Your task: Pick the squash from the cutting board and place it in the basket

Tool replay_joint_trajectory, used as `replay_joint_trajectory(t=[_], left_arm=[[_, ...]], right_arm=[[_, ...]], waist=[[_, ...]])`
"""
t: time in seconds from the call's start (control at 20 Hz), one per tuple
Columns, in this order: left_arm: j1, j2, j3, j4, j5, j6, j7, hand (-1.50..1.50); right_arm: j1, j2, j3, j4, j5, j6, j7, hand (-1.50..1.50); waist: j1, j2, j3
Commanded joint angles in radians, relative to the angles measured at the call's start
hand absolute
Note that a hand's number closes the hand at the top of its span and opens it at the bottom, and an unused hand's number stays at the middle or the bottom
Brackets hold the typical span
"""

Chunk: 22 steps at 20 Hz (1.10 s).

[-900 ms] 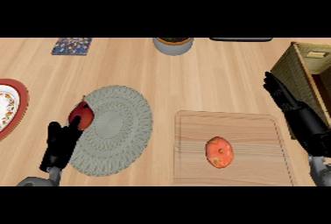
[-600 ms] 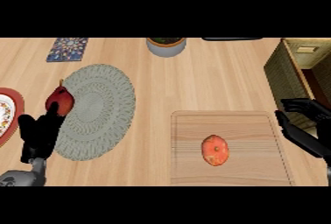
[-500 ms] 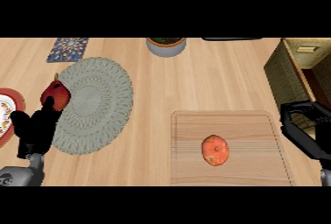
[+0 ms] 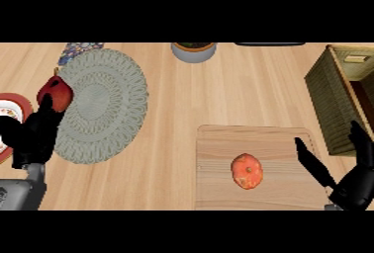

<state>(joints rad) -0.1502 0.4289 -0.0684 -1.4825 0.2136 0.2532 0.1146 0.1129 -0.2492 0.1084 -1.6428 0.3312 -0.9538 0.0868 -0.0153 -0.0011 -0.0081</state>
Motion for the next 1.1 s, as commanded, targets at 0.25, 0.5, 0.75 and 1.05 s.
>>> replay_joint_trajectory(t=[0.25,0.5,0.75,1.05], left_arm=[[-0.006,0.003,0.002,-0.013,-0.006,0.007,0.023,0.00],[-0.029,0.001,0.002,-0.002,-0.016,0.012,0.016,0.00],[0.003,-0.018,-0.024,-0.020,-0.021,0.001,0.011,0.00],[-0.070,-0.027,0.000,0.013,-0.017,-0.004,0.032,0.00]], right_arm=[[0.224,-0.065,0.069,-0.050,0.246,0.199,0.408,-1.50],[0.297,-0.114,0.193,-0.190,0.261,0.443,0.635,-1.50],[0.286,-0.152,0.243,-0.492,0.355,0.618,0.969,-1.50],[0.230,-0.097,0.314,-0.782,0.516,0.807,1.299,-1.50]], waist=[[-0.001,0.006,-0.010],[0.006,0.008,-0.009],[0.021,0.000,-0.003],[0.014,0.001,0.004]])
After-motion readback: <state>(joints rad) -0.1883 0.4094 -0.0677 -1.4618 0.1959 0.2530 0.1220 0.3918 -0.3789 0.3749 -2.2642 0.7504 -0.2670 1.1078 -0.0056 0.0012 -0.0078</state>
